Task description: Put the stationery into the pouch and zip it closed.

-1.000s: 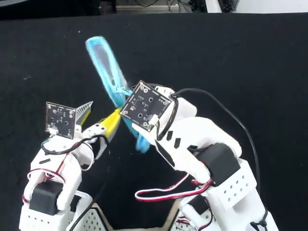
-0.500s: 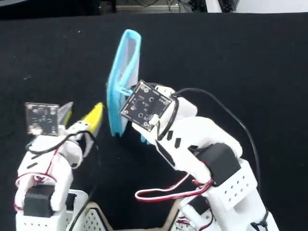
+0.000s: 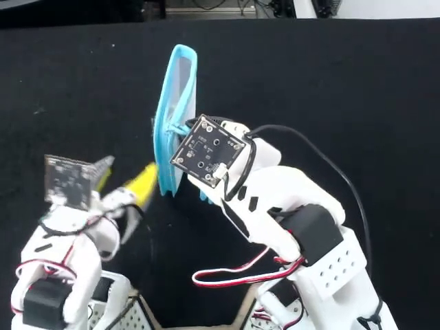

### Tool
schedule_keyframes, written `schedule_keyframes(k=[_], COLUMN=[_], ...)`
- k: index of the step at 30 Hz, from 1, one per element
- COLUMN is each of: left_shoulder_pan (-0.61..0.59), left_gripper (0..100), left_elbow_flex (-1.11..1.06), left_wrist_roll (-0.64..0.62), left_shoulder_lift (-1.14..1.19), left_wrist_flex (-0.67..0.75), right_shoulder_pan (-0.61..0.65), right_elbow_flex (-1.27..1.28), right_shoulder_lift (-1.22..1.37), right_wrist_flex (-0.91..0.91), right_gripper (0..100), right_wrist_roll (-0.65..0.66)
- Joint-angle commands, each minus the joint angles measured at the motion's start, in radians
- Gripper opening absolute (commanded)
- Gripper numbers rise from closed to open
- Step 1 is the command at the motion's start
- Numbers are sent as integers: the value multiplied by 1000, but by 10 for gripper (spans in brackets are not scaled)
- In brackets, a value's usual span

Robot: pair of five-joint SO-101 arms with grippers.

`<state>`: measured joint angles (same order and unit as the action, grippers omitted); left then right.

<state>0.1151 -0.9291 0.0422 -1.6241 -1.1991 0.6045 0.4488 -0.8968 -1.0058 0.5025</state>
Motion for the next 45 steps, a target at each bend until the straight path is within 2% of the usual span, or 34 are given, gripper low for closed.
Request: schedule_keyframes(k=[1, 5, 14, 18, 22, 28, 33, 36, 40, 45], left_shoulder_pan=[163, 177, 174, 147, 147, 153, 153, 153, 153, 154], left_gripper=[258, 258, 255, 255, 230, 20, 31, 30, 30, 30], left_elbow_flex=[58, -22, -280, -325, -321, -302, -248, -189, -122, -104], left_wrist_roll=[35, 35, 32, -17, -28, -26, -21, -15, 68, 106], left_shoulder_lift=[5, 5, 17, 17, 6, 5, 5, 5, 5, 5], left_wrist_flex=[-8, 95, 470, 535, 528, 526, 451, 361, 238, 183], right_shoulder_pan=[-11, -11, -15, -17, -18, -18, -34, -68, -117, -127], right_elbow_flex=[-8, -8, 21, 39, 44, 45, 54, 68, 96, 120], right_shoulder_lift=[4, 2, 2, 2, 2, 2, -1, 2, -2, -4], right_wrist_flex=[35, 29, 35, 35, 35, 37, 121, 190, 242, 247], right_gripper=[11, 11, 11, 11, 11, 11, 11, 11, 11, 11], right_wrist_roll=[0, 0, 6, 9, 6, 2, 0, -58, -123, -124])
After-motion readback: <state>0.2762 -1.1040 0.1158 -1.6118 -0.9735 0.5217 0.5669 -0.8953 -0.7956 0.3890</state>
